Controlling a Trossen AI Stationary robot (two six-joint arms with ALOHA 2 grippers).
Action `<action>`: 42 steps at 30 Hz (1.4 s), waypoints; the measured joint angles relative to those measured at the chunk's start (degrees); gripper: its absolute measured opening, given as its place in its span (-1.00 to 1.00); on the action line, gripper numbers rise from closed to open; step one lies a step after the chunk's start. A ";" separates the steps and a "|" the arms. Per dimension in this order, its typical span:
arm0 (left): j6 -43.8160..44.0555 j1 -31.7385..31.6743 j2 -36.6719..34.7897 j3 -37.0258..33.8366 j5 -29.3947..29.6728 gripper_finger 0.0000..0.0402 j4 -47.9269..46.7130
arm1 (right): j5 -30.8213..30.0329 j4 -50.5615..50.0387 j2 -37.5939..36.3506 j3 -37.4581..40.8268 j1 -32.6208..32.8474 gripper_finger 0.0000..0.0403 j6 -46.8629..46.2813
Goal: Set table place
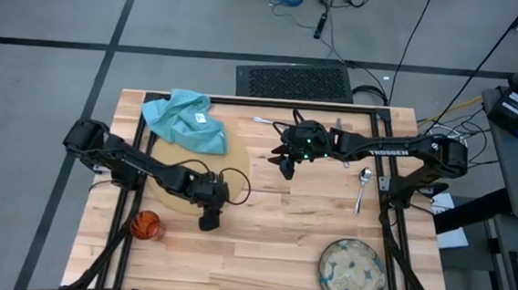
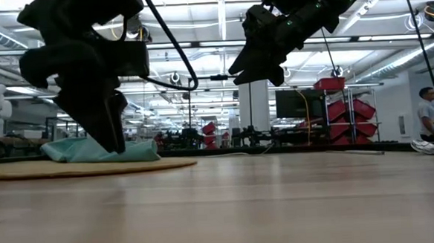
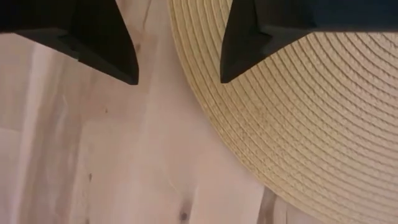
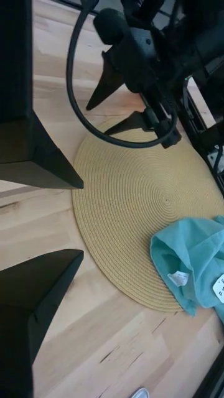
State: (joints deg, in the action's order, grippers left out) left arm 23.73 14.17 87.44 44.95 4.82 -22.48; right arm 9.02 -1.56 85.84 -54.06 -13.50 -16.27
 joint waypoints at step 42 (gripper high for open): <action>-1.42 5.87 9.79 5.73 -6.53 -1.00 24.37 | -0.42 -2.49 -9.94 0.07 0.11 -0.21 0.00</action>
State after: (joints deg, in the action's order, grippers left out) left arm 22.30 20.03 97.23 50.68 -1.72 1.89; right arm 8.59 -4.05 75.91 -54.00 -13.39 -16.27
